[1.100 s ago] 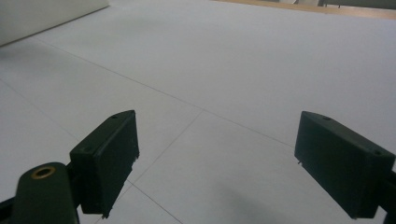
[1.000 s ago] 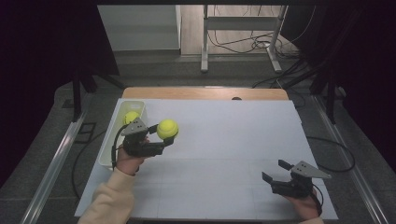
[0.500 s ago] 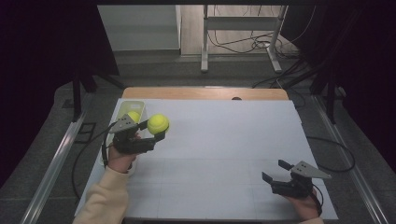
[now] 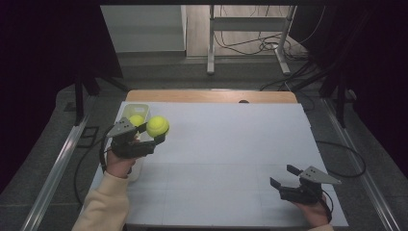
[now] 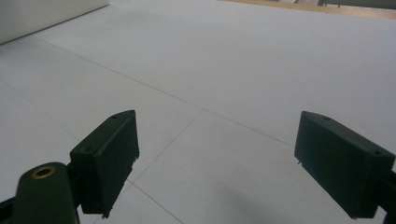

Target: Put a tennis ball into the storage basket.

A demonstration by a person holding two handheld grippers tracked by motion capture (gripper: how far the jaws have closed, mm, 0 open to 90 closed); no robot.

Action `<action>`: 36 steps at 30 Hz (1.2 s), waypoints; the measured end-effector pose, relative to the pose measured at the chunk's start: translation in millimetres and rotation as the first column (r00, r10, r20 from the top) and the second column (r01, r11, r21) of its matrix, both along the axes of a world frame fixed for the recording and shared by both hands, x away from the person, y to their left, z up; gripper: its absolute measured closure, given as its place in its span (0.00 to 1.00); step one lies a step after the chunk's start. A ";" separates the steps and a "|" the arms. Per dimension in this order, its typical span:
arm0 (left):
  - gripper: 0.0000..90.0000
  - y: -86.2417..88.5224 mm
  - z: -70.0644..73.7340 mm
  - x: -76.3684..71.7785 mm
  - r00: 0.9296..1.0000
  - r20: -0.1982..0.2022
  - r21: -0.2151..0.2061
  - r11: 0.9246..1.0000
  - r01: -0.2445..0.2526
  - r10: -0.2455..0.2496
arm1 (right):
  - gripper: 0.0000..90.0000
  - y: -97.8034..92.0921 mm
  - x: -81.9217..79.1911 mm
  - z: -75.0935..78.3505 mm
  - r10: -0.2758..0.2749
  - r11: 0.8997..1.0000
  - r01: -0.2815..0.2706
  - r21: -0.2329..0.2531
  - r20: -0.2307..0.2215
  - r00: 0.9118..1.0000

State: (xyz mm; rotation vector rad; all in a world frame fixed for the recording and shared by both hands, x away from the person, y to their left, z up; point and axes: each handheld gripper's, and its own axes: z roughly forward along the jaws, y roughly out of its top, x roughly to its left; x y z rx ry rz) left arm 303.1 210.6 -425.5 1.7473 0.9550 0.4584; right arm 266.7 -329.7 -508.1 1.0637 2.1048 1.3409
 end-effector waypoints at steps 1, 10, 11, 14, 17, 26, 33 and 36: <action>0.29 1.4 -0.2 -0.2 1.000 -0.002 0.000 1.000 -0.005 0.005 | 0.16 0.1 0.0 0.0 0.000 1.000 0.000 -0.001 0.000 1.000; 0.29 13.2 -0.8 -2.4 0.999 -0.003 -0.009 0.999 -0.037 0.037 | 0.16 0.3 0.0 0.0 0.000 1.000 0.000 -0.002 -0.001 1.000; 0.29 14.7 -0.9 -2.6 0.999 -0.003 -0.011 0.999 -0.041 0.041 | 0.16 0.4 -0.1 0.1 0.000 1.000 0.000 -0.002 -0.001 1.000; 0.29 19.6 -1.1 -3.5 0.999 -0.005 -0.014 0.999 -0.052 0.052 | 0.16 0.3 -0.1 0.2 -0.001 1.000 0.001 -0.001 -0.001 1.000; 0.29 22.7 -1.7 -4.0 0.998 -0.007 -0.017 0.998 -0.060 0.060 | 0.16 0.2 0.0 0.1 -0.002 1.000 0.002 -0.001 -0.001 1.000; 0.29 35.0 -2.1 -5.5 0.995 -0.007 -0.009 0.995 -0.101 0.100 | 0.16 0.1 0.1 0.0 -0.002 1.000 0.002 -0.002 -0.001 1.000; 0.29 44.1 -2.6 -6.8 0.992 -0.011 -0.012 0.992 -0.125 0.125 | 0.16 0.2 -0.1 0.0 -0.001 1.000 0.001 -0.003 -0.001 1.000; 0.29 48.7 -4.5 -6.3 0.990 -0.017 -0.009 0.990 -0.139 0.139 | 0.16 0.3 0.2 -0.1 -0.001 1.000 0.001 -0.005 -0.002 1.000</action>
